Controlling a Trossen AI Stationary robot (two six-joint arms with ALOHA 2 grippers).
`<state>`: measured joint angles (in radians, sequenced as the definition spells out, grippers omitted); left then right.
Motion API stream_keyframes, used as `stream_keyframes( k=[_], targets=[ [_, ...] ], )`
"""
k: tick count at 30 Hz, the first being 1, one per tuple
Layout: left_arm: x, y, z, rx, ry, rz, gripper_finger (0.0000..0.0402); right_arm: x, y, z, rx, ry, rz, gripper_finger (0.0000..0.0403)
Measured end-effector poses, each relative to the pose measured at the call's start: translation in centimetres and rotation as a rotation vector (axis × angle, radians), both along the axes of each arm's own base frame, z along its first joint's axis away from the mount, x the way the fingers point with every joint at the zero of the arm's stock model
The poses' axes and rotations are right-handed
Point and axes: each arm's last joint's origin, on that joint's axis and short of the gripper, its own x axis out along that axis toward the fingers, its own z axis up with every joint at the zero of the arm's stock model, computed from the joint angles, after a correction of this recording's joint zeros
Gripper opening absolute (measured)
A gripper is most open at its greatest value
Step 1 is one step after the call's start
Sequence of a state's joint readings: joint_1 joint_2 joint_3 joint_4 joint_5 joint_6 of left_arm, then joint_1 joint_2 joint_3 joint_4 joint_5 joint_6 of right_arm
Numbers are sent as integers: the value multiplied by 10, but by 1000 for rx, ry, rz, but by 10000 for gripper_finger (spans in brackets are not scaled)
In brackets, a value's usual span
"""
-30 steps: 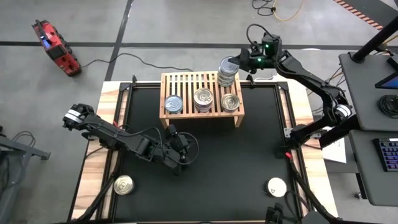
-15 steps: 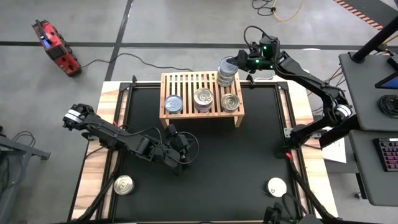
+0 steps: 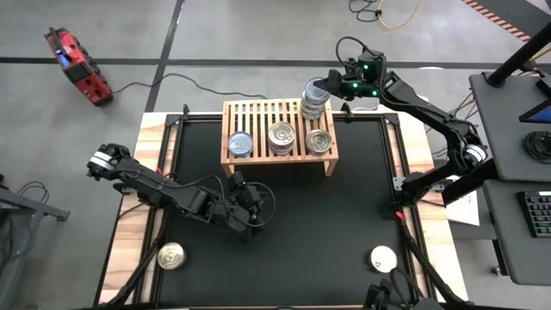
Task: Stack canned seafood by type on shelf
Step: Stack the green white tuna can on top of the green white tuna can on the shelf
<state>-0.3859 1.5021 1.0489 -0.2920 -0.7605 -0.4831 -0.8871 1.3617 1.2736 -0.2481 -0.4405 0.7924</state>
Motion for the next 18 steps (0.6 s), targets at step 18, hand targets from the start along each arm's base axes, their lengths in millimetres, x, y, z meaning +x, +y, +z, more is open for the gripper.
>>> stream_keyframes(
  k=[18],
  targets=[
    [0,1,0,0,1,2,36,4,3,0,17,-4,-12,312]
  ],
)
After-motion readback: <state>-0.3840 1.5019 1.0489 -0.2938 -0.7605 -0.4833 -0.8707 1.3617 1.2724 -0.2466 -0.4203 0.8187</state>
